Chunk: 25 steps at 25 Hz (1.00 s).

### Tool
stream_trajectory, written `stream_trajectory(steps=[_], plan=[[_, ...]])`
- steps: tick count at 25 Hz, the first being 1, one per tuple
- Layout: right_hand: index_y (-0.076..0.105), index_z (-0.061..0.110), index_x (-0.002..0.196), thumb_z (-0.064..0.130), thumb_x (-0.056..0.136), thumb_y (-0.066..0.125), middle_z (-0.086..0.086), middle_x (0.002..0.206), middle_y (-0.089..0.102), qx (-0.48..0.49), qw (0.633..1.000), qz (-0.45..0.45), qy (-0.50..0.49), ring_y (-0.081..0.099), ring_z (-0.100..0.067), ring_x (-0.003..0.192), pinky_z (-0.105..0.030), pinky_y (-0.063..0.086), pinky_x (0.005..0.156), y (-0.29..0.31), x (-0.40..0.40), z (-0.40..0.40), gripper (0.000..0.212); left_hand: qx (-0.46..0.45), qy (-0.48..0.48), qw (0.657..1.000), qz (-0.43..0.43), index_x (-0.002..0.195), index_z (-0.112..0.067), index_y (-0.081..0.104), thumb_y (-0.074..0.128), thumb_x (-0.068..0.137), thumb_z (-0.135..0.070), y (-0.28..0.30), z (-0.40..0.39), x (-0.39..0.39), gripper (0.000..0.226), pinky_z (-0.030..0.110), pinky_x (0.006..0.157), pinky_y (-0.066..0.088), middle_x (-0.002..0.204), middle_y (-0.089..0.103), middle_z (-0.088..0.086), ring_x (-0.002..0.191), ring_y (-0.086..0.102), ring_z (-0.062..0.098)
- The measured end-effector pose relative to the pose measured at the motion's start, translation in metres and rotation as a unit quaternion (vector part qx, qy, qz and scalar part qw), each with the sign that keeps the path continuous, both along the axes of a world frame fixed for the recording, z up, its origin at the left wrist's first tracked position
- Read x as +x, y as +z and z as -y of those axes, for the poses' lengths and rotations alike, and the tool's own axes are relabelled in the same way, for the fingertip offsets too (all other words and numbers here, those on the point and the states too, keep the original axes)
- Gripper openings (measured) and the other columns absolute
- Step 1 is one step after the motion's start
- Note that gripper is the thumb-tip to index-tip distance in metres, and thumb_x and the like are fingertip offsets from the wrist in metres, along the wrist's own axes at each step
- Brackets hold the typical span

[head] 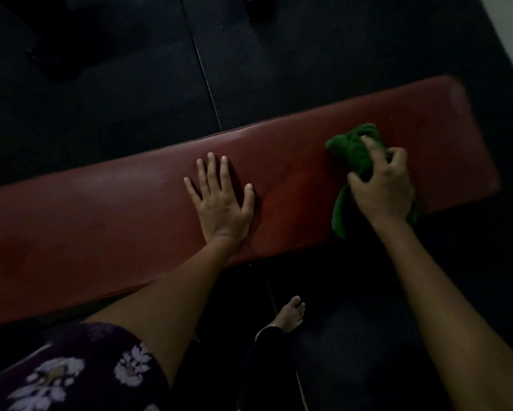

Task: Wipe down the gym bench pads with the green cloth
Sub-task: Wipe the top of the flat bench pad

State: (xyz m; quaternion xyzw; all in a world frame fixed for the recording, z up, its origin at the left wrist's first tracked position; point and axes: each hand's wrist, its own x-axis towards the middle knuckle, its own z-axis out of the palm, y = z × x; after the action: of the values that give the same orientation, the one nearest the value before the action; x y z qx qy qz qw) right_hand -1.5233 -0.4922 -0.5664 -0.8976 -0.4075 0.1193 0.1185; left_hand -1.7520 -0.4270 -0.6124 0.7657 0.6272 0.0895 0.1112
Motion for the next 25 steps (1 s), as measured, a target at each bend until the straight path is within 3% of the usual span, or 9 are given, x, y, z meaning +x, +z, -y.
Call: stream_trajectory(steps=[2,4,7,9,13,15,19,21,25], plan=[[0.038,0.024,0.141,0.029,0.083,0.06,-0.016,0.131,0.039,-0.008,0.998,0.029,-0.051,0.049,-0.035,0.108,-0.037,0.043,0.078,0.002,-0.019,-0.013,0.062,-0.001,0.0,1.0,0.002,0.145,-0.011,0.032,0.03,0.087,-0.052,-0.001,0.0,-0.001,0.071,0.051,0.115,-0.001,0.155,0.023,0.011,0.145,0.012,0.029],[0.043,0.018,0.138,0.027,0.078,0.065,-0.02,0.13,0.044,0.02,0.996,0.03,0.085,0.052,-0.038,0.103,-0.042,0.047,0.077,0.0,-0.056,-0.019,0.064,0.001,-0.003,1.0,0.004,0.145,-0.01,0.033,0.031,0.087,-0.051,0.0,0.0,-0.001,0.071,0.052,0.114,0.0,0.154,0.024,0.011,0.145,0.013,0.029],[0.049,0.017,0.135,0.025,0.073,0.071,-0.023,0.126,0.049,0.026,0.945,0.042,0.322,0.057,-0.04,0.092,-0.042,0.05,0.067,-0.002,-0.055,-0.021,0.067,0.012,-0.003,1.0,0.006,0.143,-0.009,0.035,0.033,0.087,-0.05,0.0,0.0,-0.001,0.07,0.054,0.114,0.003,0.153,0.027,0.013,0.143,0.017,0.031],[0.041,0.023,0.14,0.028,0.08,0.066,-0.02,0.132,0.041,-0.017,0.963,0.036,0.265,0.052,-0.039,0.103,-0.043,0.048,0.077,0.002,-0.014,-0.032,0.066,0.013,-0.002,1.0,0.011,0.143,-0.009,0.035,0.032,0.087,-0.05,0.0,0.0,-0.001,0.07,0.053,0.114,0.002,0.153,0.026,0.012,0.144,0.016,0.031],[0.03,0.022,0.143,0.031,0.087,0.058,-0.016,0.135,0.034,-0.04,0.997,0.012,-0.065,0.047,-0.035,0.115,-0.041,0.042,0.088,0.011,0.034,-0.051,0.063,0.008,0.002,1.0,0.01,0.144,-0.009,0.034,0.032,0.087,-0.051,-0.001,0.0,-0.001,0.071,0.053,0.114,0.002,0.154,0.024,0.012,0.144,0.015,0.03],[0.03,0.02,0.143,0.032,0.087,0.057,-0.016,0.137,0.034,-0.045,0.998,0.032,-0.043,0.044,-0.034,0.117,-0.042,0.041,0.09,0.011,0.008,-0.064,0.063,0.006,0.003,1.0,0.006,0.144,-0.01,0.034,0.032,0.087,-0.051,-0.001,0.0,-0.001,0.07,0.053,0.114,0.002,0.154,0.025,0.012,0.144,0.015,0.03],[0.03,0.025,0.145,0.032,0.085,0.06,-0.015,0.14,0.034,-0.03,0.967,0.021,0.251,0.045,-0.032,0.115,-0.043,0.043,0.088,0.006,-0.052,-0.066,0.067,-0.002,-0.001,1.0,0.001,0.144,-0.01,0.034,0.033,0.087,-0.05,-0.002,0.0,-0.001,0.07,0.053,0.114,0.002,0.154,0.025,0.013,0.144,0.015,0.03],[0.029,0.027,0.146,0.031,0.085,0.06,-0.015,0.137,0.036,-0.038,0.949,0.03,0.313,0.046,-0.032,0.112,-0.043,0.045,0.084,0.007,-0.037,-0.065,0.068,-0.004,0.001,1.0,-0.006,0.144,-0.009,0.033,0.033,0.087,-0.05,-0.002,-0.001,-0.002,0.07,0.053,0.114,0.002,0.154,0.025,0.013,0.144,0.016,0.031],[0.027,0.027,0.145,0.032,0.085,0.061,-0.016,0.131,0.036,-0.082,0.993,0.01,0.082,0.045,-0.035,0.113,-0.043,0.044,0.085,0.013,0.042,-0.065,0.069,-0.013,0.005,1.0,-0.014,0.144,-0.009,0.033,0.033,0.087,-0.05,0.0,-0.001,-0.002,0.07,0.051,0.114,0.0,0.154,0.024,0.013,0.144,0.015,0.03]])
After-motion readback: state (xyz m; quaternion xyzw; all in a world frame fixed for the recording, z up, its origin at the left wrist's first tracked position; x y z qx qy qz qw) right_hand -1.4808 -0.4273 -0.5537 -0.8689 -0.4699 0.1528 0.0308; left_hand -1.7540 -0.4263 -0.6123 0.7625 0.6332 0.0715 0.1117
